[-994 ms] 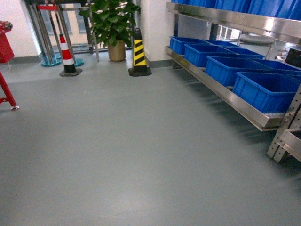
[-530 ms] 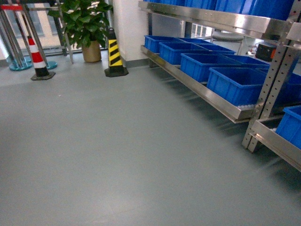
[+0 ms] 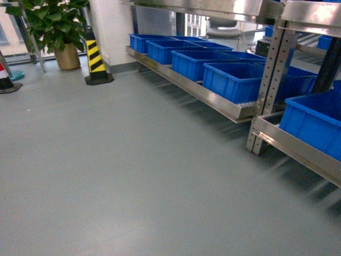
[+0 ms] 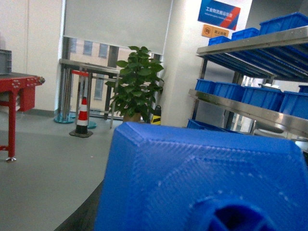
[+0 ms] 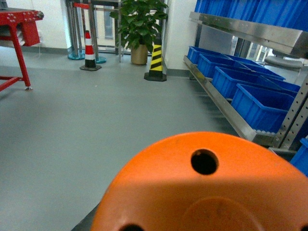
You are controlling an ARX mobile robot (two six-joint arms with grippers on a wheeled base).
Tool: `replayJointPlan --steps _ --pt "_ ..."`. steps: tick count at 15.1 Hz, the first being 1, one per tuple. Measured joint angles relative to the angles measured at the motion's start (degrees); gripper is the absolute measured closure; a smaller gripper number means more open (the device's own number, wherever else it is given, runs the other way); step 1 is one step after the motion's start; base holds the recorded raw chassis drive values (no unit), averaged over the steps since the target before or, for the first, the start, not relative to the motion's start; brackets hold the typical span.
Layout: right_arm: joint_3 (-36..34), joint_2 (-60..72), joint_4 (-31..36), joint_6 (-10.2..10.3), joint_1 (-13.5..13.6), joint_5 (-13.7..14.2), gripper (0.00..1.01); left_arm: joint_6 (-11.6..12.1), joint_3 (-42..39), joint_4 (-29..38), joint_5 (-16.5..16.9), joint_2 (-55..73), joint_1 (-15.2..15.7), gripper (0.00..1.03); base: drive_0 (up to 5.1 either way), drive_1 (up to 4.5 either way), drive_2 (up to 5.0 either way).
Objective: Sort blue parts and orange caps into right shelf containers
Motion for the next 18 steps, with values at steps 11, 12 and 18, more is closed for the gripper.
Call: replayJointPlan --steps 11,12,18 --pt "0.0 0.0 -0.07 0.0 0.0 0.04 0.59 -0.02 0.0 0.0 -0.02 0.0 0.0 0.57 -1.4 -1.42 -1.4" --pt "0.0 -0.02 0.0 0.0 0.0 0.04 0.59 0.0 0.0 -0.02 0.0 0.0 0.0 0.57 -1.5 -1.46 -1.5" --pt "0.0 -0.02 0.04 0.0 0.0 0.04 0.59 -0.02 0.0 0.02 0.0 0.0 -0.02 0.57 -1.5 -1.46 -1.5"
